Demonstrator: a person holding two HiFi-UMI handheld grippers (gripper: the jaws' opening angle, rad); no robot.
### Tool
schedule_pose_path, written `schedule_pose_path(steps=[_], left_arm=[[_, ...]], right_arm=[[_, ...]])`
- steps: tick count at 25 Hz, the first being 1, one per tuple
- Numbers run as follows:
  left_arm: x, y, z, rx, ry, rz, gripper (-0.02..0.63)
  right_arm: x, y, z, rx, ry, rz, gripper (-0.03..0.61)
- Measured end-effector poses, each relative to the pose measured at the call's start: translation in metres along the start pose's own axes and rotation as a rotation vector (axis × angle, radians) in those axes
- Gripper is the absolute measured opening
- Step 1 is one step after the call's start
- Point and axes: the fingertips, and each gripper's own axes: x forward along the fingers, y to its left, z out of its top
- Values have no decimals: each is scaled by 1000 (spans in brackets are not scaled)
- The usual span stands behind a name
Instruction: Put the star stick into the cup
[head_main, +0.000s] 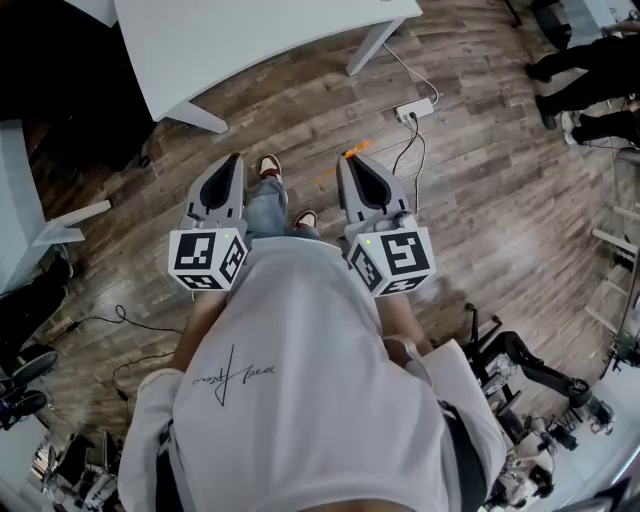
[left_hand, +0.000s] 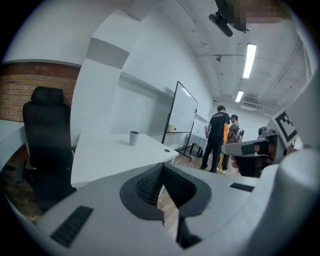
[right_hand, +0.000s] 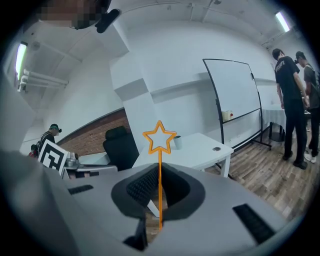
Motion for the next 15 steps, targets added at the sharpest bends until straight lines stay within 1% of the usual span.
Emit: schedule_pose_path(steps=[5, 11, 15], left_arm=[[18, 28, 20, -2, -17, 4, 8], [42, 63, 47, 1, -50, -11, 8], [54, 85, 64, 0, -72, -18, 8]], right_arm=[[36, 5, 19, -17, -2, 15, 15], [79, 14, 42, -47, -16, 15, 15], [105, 22, 54, -70, -19, 31, 15]])
